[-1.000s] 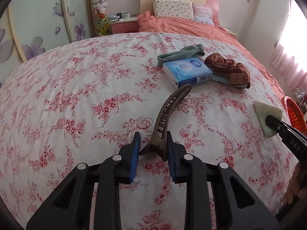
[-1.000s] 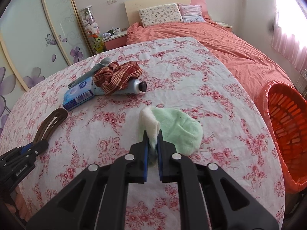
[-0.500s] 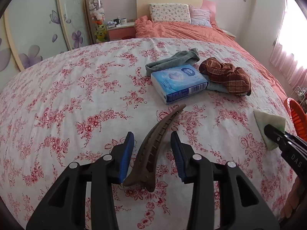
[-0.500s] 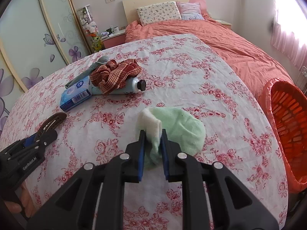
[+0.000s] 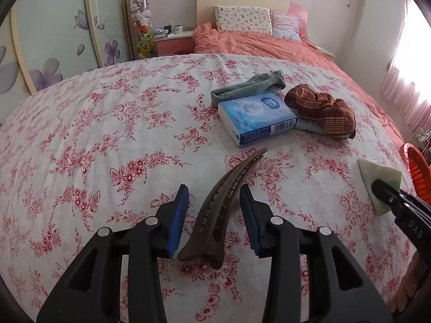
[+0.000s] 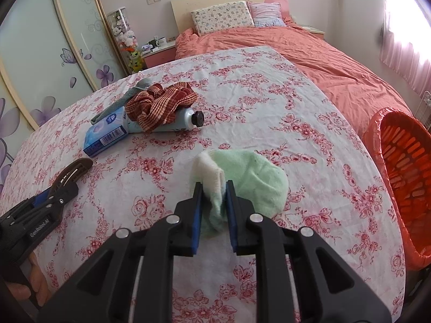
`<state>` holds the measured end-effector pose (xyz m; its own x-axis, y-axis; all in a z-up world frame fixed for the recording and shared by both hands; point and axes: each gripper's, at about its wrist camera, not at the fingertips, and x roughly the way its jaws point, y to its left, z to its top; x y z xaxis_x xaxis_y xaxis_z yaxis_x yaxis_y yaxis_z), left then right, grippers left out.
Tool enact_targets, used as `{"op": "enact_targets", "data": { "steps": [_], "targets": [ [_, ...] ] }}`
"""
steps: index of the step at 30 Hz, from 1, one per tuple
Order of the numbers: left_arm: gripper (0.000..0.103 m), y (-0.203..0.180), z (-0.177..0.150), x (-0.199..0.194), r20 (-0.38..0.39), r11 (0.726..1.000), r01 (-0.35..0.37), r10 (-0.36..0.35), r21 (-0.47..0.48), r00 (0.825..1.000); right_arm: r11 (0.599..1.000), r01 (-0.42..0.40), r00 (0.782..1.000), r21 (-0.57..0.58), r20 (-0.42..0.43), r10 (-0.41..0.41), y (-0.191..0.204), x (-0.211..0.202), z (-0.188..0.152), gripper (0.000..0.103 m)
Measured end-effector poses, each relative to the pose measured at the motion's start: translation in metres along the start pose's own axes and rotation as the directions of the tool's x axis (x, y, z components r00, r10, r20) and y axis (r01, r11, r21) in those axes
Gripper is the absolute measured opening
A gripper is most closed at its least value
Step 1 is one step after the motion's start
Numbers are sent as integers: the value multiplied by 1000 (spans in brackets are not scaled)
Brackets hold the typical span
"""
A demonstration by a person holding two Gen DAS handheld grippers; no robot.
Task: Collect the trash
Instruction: 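Close the left tool further onto the brown hair clip, holding the green cloth in the right tool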
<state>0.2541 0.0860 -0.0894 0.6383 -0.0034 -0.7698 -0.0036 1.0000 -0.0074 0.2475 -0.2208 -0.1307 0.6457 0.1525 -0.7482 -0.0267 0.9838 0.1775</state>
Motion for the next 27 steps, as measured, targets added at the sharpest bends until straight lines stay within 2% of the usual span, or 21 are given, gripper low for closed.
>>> {"op": "enact_targets", "data": {
  "steps": [27],
  "targets": [
    [42,3,-2,-2,4,999,21,-21,-28,1000,999,-25,1000,29,1,25,-5,-2,-1,19]
  ]
}}
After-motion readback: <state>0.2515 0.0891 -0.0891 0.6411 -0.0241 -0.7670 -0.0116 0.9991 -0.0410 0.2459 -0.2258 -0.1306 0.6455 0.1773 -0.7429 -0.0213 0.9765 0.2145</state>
